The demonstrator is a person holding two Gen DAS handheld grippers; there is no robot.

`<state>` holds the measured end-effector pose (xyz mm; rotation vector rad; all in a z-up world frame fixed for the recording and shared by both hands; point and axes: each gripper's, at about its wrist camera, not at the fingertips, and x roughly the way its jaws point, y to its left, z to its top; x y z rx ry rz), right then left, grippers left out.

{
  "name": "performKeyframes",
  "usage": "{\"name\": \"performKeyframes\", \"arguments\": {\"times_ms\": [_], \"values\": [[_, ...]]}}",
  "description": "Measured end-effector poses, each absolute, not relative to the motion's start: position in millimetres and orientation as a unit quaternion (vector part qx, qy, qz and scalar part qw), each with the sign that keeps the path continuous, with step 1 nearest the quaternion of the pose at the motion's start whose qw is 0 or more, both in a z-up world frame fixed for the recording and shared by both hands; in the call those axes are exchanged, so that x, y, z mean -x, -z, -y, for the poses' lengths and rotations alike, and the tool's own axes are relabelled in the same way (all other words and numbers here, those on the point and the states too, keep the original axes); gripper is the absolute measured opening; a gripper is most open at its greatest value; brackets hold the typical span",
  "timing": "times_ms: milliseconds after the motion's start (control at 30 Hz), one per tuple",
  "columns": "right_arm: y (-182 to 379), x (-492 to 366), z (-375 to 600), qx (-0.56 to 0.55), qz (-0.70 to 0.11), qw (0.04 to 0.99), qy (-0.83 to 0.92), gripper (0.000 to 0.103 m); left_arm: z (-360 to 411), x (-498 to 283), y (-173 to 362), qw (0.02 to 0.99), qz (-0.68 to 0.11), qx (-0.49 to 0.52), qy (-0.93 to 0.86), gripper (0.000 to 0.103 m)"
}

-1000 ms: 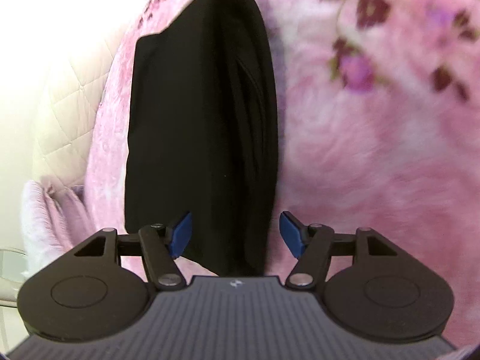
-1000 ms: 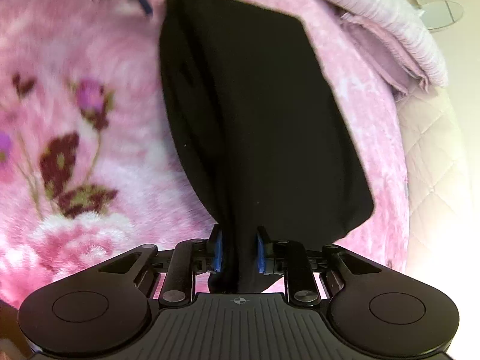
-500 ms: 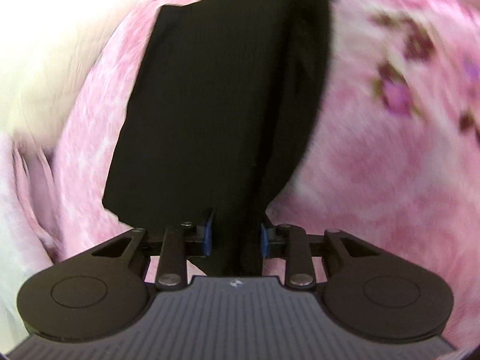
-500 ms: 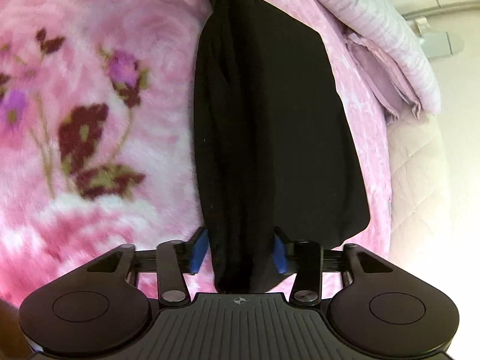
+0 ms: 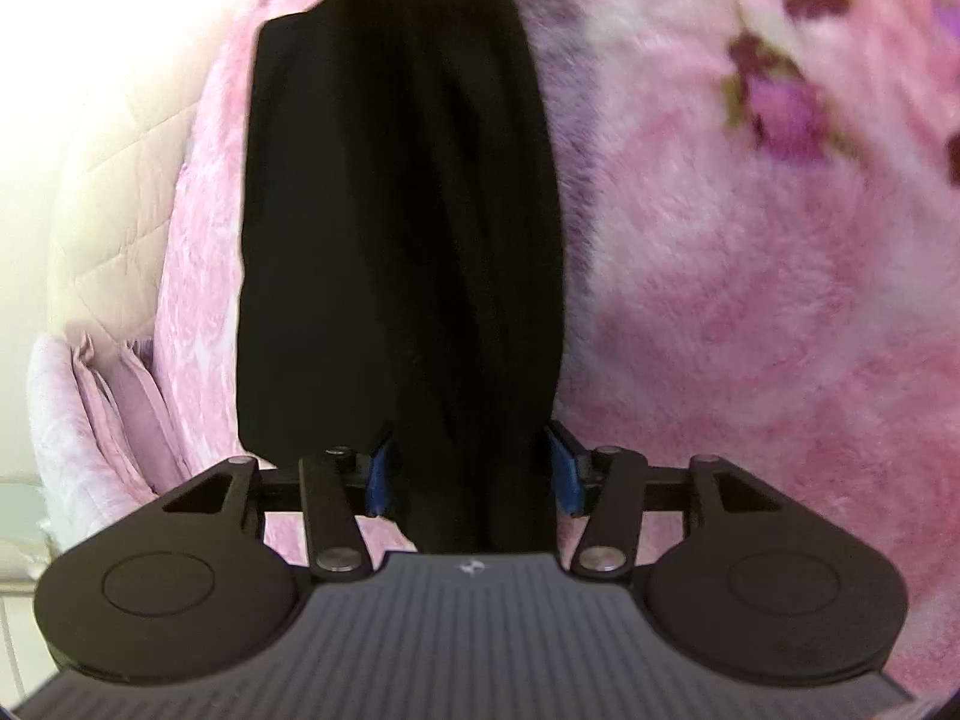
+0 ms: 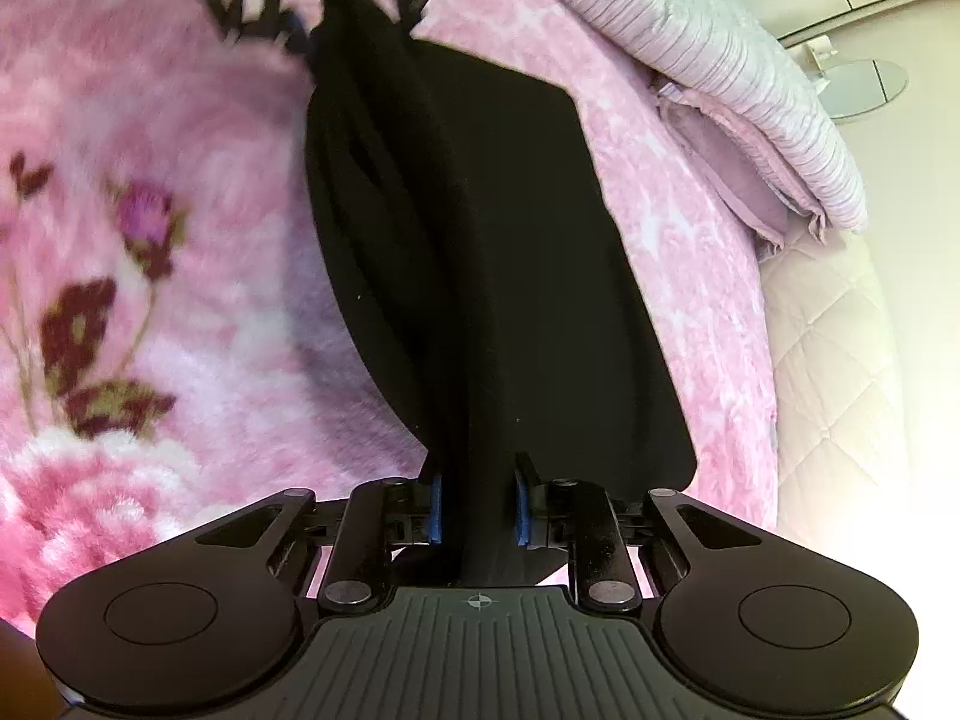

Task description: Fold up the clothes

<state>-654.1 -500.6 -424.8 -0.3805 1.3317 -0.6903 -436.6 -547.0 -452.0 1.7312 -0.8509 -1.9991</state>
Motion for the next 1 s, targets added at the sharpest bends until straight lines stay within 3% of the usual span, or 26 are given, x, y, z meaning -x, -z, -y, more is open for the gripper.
{"name": "performKeyframes", "arguments": {"times_ms": [133, 233, 733, 1000], "values": [[414.5, 656.0, 512.9, 0.165, -0.605, 0.725, 0.286, 0.019, 549.9, 441.1, 442.3, 0.179, 0.296, -0.625, 0.699, 0.023], [398.0, 663.8, 507.1, 0.171, -0.604, 0.728, 0.276, 0.018, 550.4, 442.6, 421.1, 0.183, 0.291, -0.626, 0.7, 0.02], [263.7, 701.7, 490.2, 0.148, -0.624, 0.727, 0.247, 0.018, 536.0, 480.1, 276.8, 0.16, 0.221, -0.627, 0.73, 0.019], [201.4, 776.7, 571.2, 0.169, -0.594, 0.742, 0.26, 0.017, 630.9, 570.2, 217.8, 0.201, 0.227, -0.619, 0.724, 0.019]]}}
